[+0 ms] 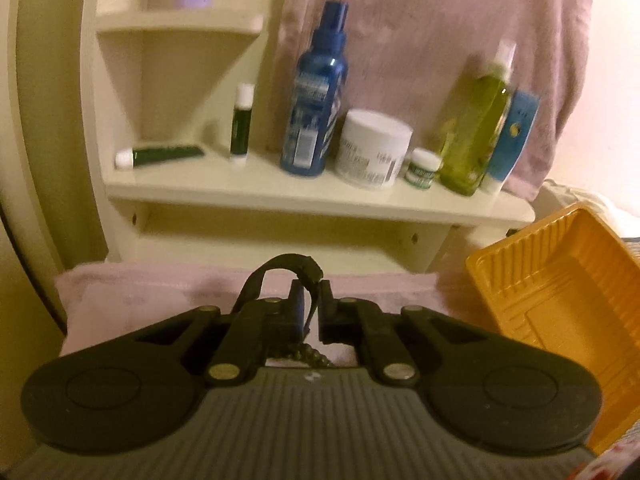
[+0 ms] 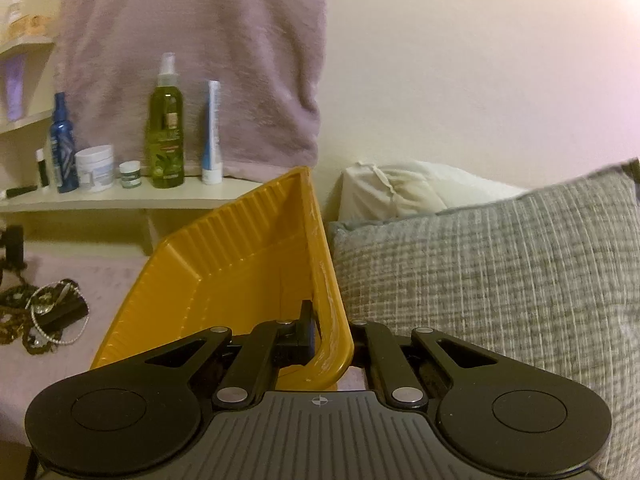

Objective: Organize jewelry
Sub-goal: 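Carry the black band to the orange tray and open the left gripper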

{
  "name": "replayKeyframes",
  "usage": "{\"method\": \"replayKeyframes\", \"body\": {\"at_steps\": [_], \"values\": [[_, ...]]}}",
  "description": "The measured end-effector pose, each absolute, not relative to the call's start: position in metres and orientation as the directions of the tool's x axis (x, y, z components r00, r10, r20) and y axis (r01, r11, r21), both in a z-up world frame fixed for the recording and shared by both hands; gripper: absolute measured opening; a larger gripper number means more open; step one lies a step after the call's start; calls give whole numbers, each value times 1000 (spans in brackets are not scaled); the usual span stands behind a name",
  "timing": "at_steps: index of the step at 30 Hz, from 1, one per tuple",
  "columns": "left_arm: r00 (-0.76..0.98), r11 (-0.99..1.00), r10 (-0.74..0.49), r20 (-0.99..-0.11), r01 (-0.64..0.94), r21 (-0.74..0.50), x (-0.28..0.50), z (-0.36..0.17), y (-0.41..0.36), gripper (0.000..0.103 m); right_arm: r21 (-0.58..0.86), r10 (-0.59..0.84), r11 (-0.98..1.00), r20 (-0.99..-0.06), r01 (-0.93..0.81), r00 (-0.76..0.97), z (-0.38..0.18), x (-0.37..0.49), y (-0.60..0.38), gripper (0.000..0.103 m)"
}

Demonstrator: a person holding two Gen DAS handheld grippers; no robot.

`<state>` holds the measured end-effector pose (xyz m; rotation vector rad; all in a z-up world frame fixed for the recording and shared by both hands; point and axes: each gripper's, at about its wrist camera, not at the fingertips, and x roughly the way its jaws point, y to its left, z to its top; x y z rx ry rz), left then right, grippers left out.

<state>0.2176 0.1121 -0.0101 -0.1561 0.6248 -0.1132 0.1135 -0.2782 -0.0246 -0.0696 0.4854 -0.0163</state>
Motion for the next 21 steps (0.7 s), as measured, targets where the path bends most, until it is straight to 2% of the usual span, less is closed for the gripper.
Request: {"method": "replayKeyframes", "body": {"at_steps": [13, 21], "values": [[826, 976, -201, -527, 123, -181, 212, 30, 94, 5, -76, -25, 997, -449, -10, 893, -24, 113, -279, 6], [786, 935, -352, -509, 274, -224, 202, 52, 42, 5, -70, -30, 998, -445, -1, 895, -23, 112, -276, 6]]}}
